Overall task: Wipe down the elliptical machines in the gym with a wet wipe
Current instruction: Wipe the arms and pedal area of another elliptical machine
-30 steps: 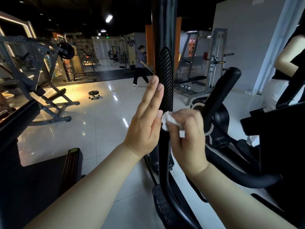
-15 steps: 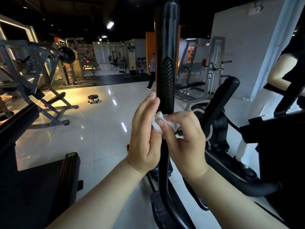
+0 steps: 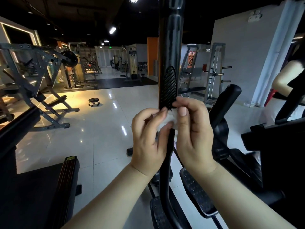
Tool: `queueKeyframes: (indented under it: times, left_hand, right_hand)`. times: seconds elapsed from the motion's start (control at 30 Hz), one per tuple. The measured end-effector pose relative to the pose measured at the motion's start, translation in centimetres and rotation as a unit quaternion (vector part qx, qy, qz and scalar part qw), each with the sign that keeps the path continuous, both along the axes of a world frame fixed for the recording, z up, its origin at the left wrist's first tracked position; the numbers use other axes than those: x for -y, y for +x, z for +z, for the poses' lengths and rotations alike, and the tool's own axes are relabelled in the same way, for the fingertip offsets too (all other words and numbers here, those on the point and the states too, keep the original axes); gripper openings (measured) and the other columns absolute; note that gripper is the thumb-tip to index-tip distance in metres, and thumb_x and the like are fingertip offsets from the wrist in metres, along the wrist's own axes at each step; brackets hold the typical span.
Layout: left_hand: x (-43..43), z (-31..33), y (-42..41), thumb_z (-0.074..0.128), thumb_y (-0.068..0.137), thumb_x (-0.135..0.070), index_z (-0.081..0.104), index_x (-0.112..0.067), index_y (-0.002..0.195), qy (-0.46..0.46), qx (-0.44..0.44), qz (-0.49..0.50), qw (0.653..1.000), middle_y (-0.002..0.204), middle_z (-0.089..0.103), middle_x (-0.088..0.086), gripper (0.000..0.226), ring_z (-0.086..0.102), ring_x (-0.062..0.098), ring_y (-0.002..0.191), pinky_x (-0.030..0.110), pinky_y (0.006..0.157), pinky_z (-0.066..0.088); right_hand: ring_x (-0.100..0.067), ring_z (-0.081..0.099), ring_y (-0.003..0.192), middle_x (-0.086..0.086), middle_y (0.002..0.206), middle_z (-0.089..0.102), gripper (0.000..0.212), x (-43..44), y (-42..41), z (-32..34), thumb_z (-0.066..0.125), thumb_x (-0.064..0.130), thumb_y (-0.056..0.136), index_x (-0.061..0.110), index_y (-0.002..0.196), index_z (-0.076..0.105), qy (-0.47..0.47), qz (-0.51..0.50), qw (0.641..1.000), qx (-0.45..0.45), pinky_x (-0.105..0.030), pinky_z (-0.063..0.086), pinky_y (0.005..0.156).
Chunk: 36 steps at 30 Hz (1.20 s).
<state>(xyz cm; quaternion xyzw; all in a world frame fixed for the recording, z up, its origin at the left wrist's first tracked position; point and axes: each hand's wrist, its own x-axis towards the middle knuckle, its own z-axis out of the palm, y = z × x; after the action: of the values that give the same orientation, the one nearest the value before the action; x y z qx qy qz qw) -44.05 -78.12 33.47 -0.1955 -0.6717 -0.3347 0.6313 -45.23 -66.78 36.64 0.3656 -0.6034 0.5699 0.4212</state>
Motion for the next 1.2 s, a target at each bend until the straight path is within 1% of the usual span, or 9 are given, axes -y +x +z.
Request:
queueKeyframes:
  times: [0.13, 0.2, 0.27, 0.47, 0.63, 0.8, 0.9, 0.97, 1.2]
  left_hand:
    - [0.2, 2.5, -0.4, 0.057, 0.097, -0.005, 0.068, 0.01, 0.11, -0.001, -0.02, 0.037, 0.999, 0.106, 0.055, 0.016, 0.023, 0.053, -0.001, 0.107, 0.012, 0.101, 0.039]
    - [0.4, 4.9, -0.6, 0.058, 0.095, -0.001, 0.069, 0.01, 0.106, 0.006, -0.039, 0.064, 0.997, 0.101, 0.058, 0.02, 0.018, 0.054, 0.01, 0.101, 0.01, 0.099, 0.038]
    - [0.7, 6.9, -0.9, 0.059, 0.097, 0.0, 0.068, 0.008, 0.103, 0.028, -0.062, 0.075, 0.995, 0.101, 0.058, 0.02, 0.014, 0.052, 0.005, 0.1, 0.011, 0.095, 0.039]
    - [1.1, 3.8, -0.3, 0.063, 0.093, -0.002, 0.068, 0.011, 0.103, -0.025, -0.035, 0.06, 0.997, 0.107, 0.055, 0.017, 0.017, 0.046, -0.007, 0.114, 0.015, 0.101, 0.039]
    - [1.0, 5.5, -0.2, 0.064, 0.092, -0.001, 0.071, 0.007, 0.099, -0.023, -0.038, 0.069, 0.997, 0.106, 0.056, 0.007, 0.012, 0.054, 0.006, 0.101, 0.009, 0.099, 0.037]
    - [0.2, 10.1, -0.3, 0.07, 0.091, 0.003, 0.072, 0.006, 0.102, -0.028, -0.076, 0.097, 0.992, 0.102, 0.061, 0.016, 0.011, 0.054, 0.013, 0.099, 0.008, 0.096, 0.038]
    - [0.4, 8.0, -0.4, 0.074, 0.087, 0.006, 0.073, 0.005, 0.103, -0.083, -0.048, 0.1, 0.99, 0.102, 0.064, 0.018, 0.016, 0.062, 0.023, 0.098, 0.023, 0.094, 0.05]
    - [0.6, 7.0, -0.2, 0.075, 0.087, 0.005, 0.074, 0.005, 0.104, -0.101, -0.045, 0.101, 0.989, 0.101, 0.066, 0.018, 0.017, 0.065, 0.028, 0.095, 0.034, 0.089, 0.055]
    - [0.2, 9.3, -0.3, 0.07, 0.092, 0.002, 0.072, 0.005, 0.106, -0.071, -0.052, 0.11, 0.99, 0.101, 0.061, 0.017, 0.014, 0.059, 0.021, 0.096, 0.02, 0.091, 0.047]
  right_hand:
    - [-0.015, 0.052, 0.124, -0.013, 0.13, 0.054, 0.031, 0.2, -1.2, 0.6, 0.043, 0.008, 0.105, 0.002, 0.134, 0.052, -0.012, 0.0, 1.0, 0.019, -0.03, 0.042, 0.107]
    - [-0.013, 0.047, 0.138, -0.003, 0.145, 0.051, 0.039, 0.8, -1.2, 0.6, 0.038, 0.016, 0.108, 0.011, 0.147, 0.043, 0.0, 0.064, 0.994, 0.088, -0.033, 0.039, 0.115]
    - [-0.003, 0.037, 0.145, 0.008, 0.154, 0.043, 0.045, 1.4, -1.1, 0.3, 0.036, 0.017, 0.109, 0.013, 0.153, 0.036, 0.016, 0.08, 0.991, 0.108, -0.024, 0.031, 0.118]
    - [0.005, 0.044, 0.135, 0.026, 0.14, 0.044, 0.047, 1.5, -1.6, -0.6, 0.041, 0.01, 0.107, 0.018, 0.153, 0.033, 0.017, 0.097, 0.989, 0.107, -0.013, 0.034, 0.109]
    - [-0.002, 0.039, 0.143, 0.009, 0.151, 0.045, 0.048, 1.5, -1.6, -0.5, 0.041, 0.016, 0.106, 0.016, 0.154, 0.034, 0.02, 0.083, 0.991, 0.104, -0.021, 0.031, 0.117]
    - [-0.004, 0.038, 0.144, 0.015, 0.151, 0.042, 0.048, 1.7, -1.7, -0.6, 0.042, 0.009, 0.107, 0.014, 0.154, 0.033, 0.015, 0.077, 0.993, 0.09, -0.022, 0.03, 0.118]
    - [-0.015, 0.051, 0.134, 0.004, 0.141, 0.056, 0.041, 1.6, -1.7, -0.3, 0.042, 0.013, 0.107, 0.026, 0.146, 0.043, 0.006, 0.085, 0.992, 0.09, -0.038, 0.042, 0.113]
    - [-0.014, 0.055, 0.128, 0.011, 0.133, 0.059, 0.039, 1.6, -1.6, -0.2, 0.042, 0.013, 0.107, 0.036, 0.139, 0.046, 0.008, 0.084, 0.993, 0.085, -0.033, 0.044, 0.108]
    - [-0.006, 0.041, 0.143, 0.007, 0.153, 0.047, 0.046, 1.2, -1.5, 0.3, 0.04, 0.017, 0.106, 0.017, 0.152, 0.038, -0.005, 0.104, 0.99, 0.098, -0.033, 0.036, 0.118]
